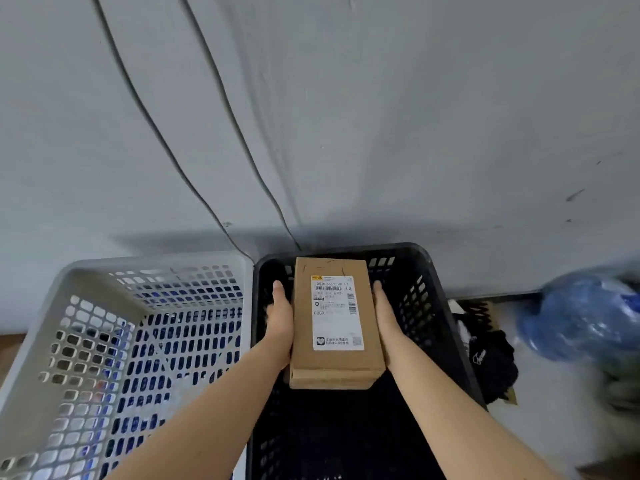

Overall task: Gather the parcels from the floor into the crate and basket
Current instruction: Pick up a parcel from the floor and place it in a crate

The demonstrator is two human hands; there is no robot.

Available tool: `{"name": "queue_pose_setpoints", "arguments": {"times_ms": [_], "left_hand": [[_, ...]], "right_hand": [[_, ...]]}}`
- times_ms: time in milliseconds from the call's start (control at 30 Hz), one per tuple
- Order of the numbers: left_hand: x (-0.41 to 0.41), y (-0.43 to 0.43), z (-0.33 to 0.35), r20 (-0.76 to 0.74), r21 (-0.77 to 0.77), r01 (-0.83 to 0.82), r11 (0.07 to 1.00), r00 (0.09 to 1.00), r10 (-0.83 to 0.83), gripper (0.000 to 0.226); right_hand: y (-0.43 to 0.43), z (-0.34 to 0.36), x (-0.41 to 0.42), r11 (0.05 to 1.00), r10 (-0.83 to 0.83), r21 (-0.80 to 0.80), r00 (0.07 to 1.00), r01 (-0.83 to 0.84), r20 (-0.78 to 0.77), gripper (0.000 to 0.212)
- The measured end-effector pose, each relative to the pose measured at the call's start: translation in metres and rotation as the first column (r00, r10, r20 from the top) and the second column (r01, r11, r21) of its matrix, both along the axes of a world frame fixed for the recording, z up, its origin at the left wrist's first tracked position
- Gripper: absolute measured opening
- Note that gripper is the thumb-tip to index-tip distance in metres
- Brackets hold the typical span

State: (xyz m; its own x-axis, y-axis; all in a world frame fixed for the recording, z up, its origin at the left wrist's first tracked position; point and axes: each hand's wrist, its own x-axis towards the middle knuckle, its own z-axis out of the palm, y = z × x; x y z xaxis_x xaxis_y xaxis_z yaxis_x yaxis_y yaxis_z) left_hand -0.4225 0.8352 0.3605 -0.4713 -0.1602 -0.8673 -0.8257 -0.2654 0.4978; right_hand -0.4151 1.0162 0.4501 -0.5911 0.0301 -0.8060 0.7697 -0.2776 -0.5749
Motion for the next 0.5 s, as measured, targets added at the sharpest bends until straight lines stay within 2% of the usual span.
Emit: {"name": "queue_pose_setpoints", "arguments": {"times_ms": [33, 67, 100, 133, 167, 200, 267, 300, 400, 500], "left_hand": [[-0.004, 0.008, -0.025, -0.011, -0.02, 0.006, 1.0, 1.0, -0.006, 0.134], [-0.008, 0.015, -0.024, -0.025, -0.035, 0.025, 0.999, 0.999, -0.026, 0.13], [-0.008, 0.022, -0.001, -0.031, -0.009, 0.05, 0.999, 0.998, -0.05, 0.121], [-0.004, 0.034, 0.034, -0.042, 0.032, 0.058, 0.998, 0.997, -0.057, 0.104], [0.002, 0.047, 0.068, -0.067, 0.086, 0.102, 0.991, 0.993, -0.097, 0.085], [0.008, 0.057, 0.094, -0.11, 0.117, 0.155, 0.981, 0.984, -0.142, 0.068], [0.017, 0.072, 0.108, -0.148, 0.144, 0.247, 0.958, 0.963, -0.226, 0.049], [0.023, 0.078, 0.113, -0.155, 0.153, 0.286, 0.946, 0.952, -0.263, 0.042], [0.037, 0.088, 0.102, -0.218, 0.146, 0.274, 0.951, 0.946, -0.239, 0.035], [0.045, 0.086, 0.088, -0.279, 0.015, 0.29, 0.957, 0.92, -0.275, 0.039]], "right_hand": [[0.008, 0.0, 0.002, 1.0, -0.003, 0.024, 1.0, 0.004, -0.023, 0.071], [0.019, -0.004, 0.003, 0.998, 0.001, 0.059, 0.999, 0.001, -0.035, 0.094], [0.03, -0.009, 0.002, 0.997, -0.03, 0.071, 0.998, 0.034, -0.056, 0.114], [0.04, -0.005, 0.001, 0.997, -0.033, 0.07, 0.993, 0.041, -0.109, 0.121], [0.046, 0.007, 0.001, 0.996, 0.001, 0.09, 0.988, 0.013, -0.156, 0.116], [0.049, 0.026, 0.0, 0.989, 0.037, 0.148, 0.978, -0.006, -0.204, 0.103], [0.058, 0.043, -0.003, 0.957, 0.122, 0.287, 0.963, -0.049, -0.242, 0.074], [0.063, 0.043, -0.005, 0.93, 0.18, 0.357, 0.955, -0.088, -0.236, 0.068], [0.064, 0.035, -0.003, 0.865, 0.302, 0.465, 0.936, -0.19, -0.179, 0.061], [0.053, 0.011, 0.008, 0.792, 0.394, 0.554, 0.908, -0.256, -0.144, 0.053]]}}
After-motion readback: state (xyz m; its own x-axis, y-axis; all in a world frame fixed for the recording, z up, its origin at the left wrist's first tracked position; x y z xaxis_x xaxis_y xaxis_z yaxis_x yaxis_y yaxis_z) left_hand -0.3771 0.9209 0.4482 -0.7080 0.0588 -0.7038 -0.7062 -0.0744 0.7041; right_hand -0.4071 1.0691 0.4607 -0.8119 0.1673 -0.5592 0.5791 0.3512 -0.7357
